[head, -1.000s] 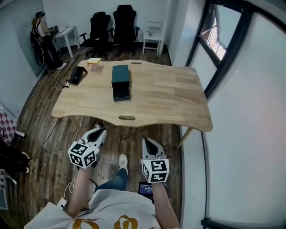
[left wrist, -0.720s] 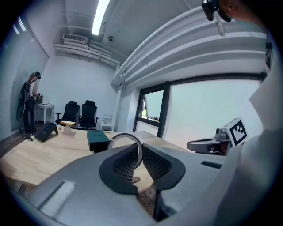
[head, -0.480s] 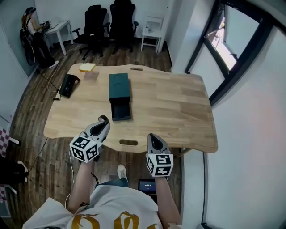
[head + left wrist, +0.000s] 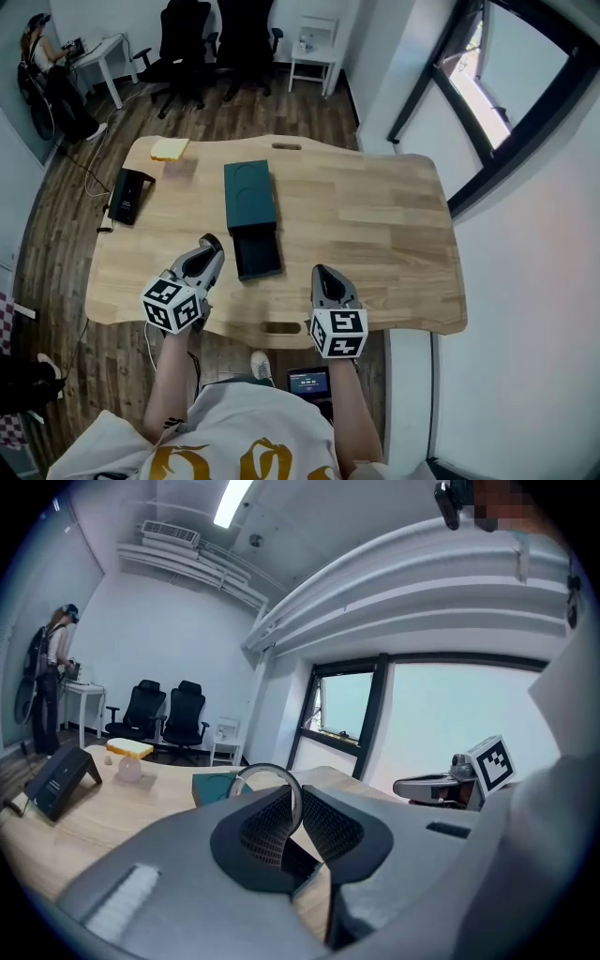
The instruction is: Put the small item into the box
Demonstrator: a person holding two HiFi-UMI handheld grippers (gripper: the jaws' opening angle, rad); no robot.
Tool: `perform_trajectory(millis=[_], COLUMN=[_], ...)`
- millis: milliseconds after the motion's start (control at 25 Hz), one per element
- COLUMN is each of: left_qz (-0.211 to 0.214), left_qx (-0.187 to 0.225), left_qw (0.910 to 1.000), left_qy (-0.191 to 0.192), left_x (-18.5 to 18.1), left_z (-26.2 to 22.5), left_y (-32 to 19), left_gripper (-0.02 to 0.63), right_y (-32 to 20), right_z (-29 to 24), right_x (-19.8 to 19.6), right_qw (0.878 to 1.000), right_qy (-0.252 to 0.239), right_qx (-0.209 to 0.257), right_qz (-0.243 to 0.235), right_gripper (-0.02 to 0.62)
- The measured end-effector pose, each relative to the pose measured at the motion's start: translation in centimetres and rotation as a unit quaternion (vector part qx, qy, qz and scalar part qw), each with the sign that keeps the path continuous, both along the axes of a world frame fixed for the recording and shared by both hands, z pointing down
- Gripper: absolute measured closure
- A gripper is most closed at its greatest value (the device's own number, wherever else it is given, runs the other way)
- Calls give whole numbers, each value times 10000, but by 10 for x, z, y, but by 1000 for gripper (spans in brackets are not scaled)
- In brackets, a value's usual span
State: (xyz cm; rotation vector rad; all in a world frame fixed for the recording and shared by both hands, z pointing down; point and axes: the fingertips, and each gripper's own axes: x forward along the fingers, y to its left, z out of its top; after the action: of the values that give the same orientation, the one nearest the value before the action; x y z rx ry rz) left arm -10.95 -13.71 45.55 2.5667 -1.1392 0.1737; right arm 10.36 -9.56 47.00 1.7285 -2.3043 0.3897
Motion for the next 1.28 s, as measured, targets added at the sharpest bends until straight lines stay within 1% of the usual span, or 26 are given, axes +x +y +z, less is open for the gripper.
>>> perform_trajectory(millis=[120, 280, 480, 760, 920, 1120, 1280], left_qz=[75, 125, 152, 188, 182, 286, 275], left_qx=[-65, -5, 80, 140, 77, -62, -168], left_qw=[9999, 9999, 9999, 9997, 9998, 9995, 9994], left_qy=[-17, 12, 10, -3, 3, -99, -115], left_x=[0, 3, 5, 5, 8, 14, 16], left_z=[5, 0, -6, -10, -2, 11, 20], left_y=[-7, -12, -12, -21, -27, -28, -34], left_gripper=[571, 571, 570, 571, 569, 570, 570], right_y=[3, 5, 4, -13, -20, -23, -25], right_z=[4, 5, -1, -2, 1, 13, 20], right_x=[-2, -4, -9, -13, -16, -10, -9], right_qw=[10000, 9997, 9998, 9995, 9994, 9994, 9991], right_qy=[-9, -199, -206, -275, -303, -348, -402], right_qx=[-61, -49, 55, 98, 108, -34, -111], right_qz=[64, 120, 34, -75, -159, -85, -88], right_gripper=[591, 591, 591, 591, 591, 591, 591])
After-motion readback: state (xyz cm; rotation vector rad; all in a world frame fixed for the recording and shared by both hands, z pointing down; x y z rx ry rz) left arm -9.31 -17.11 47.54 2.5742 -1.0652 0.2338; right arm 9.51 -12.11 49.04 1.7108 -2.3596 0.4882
